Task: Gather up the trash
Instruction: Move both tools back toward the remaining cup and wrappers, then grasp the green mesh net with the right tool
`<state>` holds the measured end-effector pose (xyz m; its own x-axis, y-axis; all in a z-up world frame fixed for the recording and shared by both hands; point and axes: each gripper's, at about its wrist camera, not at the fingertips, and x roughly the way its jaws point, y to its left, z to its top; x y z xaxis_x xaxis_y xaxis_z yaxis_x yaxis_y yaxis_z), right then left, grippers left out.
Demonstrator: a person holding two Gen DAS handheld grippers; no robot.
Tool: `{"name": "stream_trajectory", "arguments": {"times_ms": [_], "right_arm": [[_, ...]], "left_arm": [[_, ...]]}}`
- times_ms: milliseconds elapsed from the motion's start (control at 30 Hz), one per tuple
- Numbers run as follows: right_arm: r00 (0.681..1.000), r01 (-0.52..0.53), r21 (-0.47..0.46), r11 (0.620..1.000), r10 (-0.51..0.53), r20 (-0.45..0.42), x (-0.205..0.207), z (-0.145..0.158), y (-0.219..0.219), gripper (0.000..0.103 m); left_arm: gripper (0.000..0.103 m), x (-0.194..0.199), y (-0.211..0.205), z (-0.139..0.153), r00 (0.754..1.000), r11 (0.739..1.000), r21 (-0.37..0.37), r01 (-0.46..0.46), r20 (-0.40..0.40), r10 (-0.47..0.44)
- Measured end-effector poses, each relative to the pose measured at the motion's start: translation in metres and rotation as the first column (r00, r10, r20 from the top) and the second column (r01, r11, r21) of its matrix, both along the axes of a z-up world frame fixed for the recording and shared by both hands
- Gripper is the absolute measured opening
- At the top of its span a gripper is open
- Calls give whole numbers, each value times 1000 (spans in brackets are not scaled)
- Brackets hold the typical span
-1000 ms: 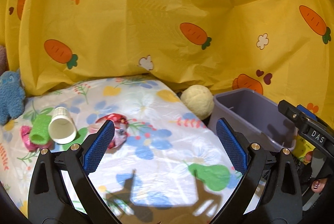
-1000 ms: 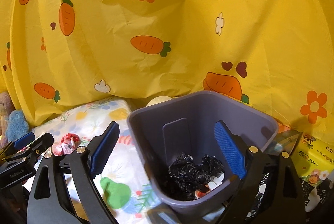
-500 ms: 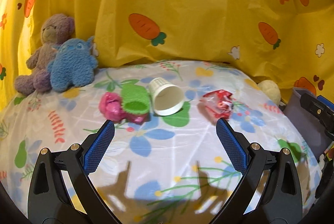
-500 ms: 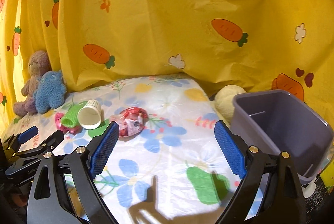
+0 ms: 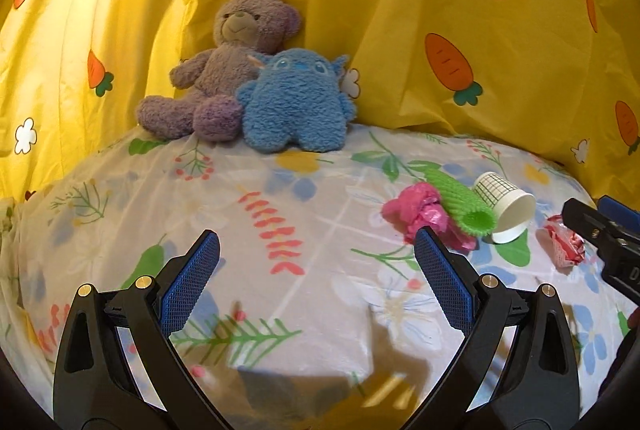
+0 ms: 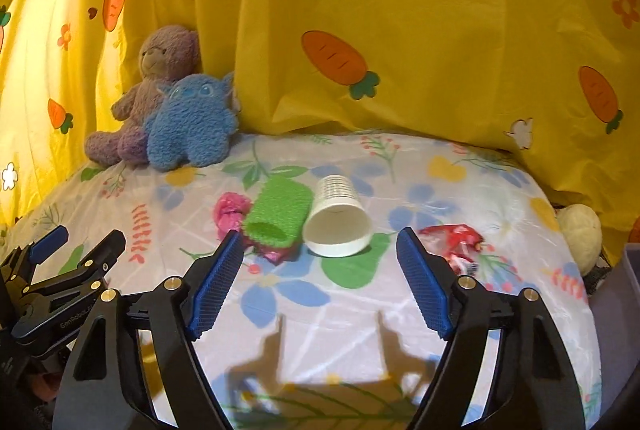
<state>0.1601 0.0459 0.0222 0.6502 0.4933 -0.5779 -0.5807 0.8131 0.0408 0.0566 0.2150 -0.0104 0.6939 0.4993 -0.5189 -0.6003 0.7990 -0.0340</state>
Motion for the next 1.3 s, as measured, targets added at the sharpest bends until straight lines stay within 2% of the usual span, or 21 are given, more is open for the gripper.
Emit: {"name": "stream_trajectory", "arguments": {"times_ms": [67,167,300,467,633,700,800,1000,1300], "right_arm": [[1000,-26,-55,998,27,8,5,-10,23,68],[999,-52,-121,991,52,-9,14,-28,46,56],[998,-66,-144,987,66,-8,24,-37,64,55],[997,-72,-165,984,66,-43,37,-49,78,53],[996,-73,-188,980,61,-67,46,-59,85,36],[995,-74,-192,979,61,-72,47,-62,84,23],[996,-78,-198,977,67,-61,46,-62,83,12],[994,-105,-174,979,99,-41,32,-54,78,10],[995,-93,-78,993,94,12,1,-22,45,10]], "left_arm": [[96,-5,8,-1,1000,1000,-9,-13,2,13],[96,-10,15,-3,1000,1000,-20,-24,3,24],[96,-13,21,-5,999,999,-29,-35,2,35],[96,-7,19,-9,1000,999,-35,0,-7,0],[96,-1,18,-15,1000,999,-45,21,-16,-22],[96,1,17,-17,999,999,-48,26,-18,-27],[96,3,16,-18,999,998,-52,33,-22,-34],[96,0,12,-16,999,998,-54,33,-13,-33],[96,-1,-4,-6,998,997,-35,64,-7,-64]]}}
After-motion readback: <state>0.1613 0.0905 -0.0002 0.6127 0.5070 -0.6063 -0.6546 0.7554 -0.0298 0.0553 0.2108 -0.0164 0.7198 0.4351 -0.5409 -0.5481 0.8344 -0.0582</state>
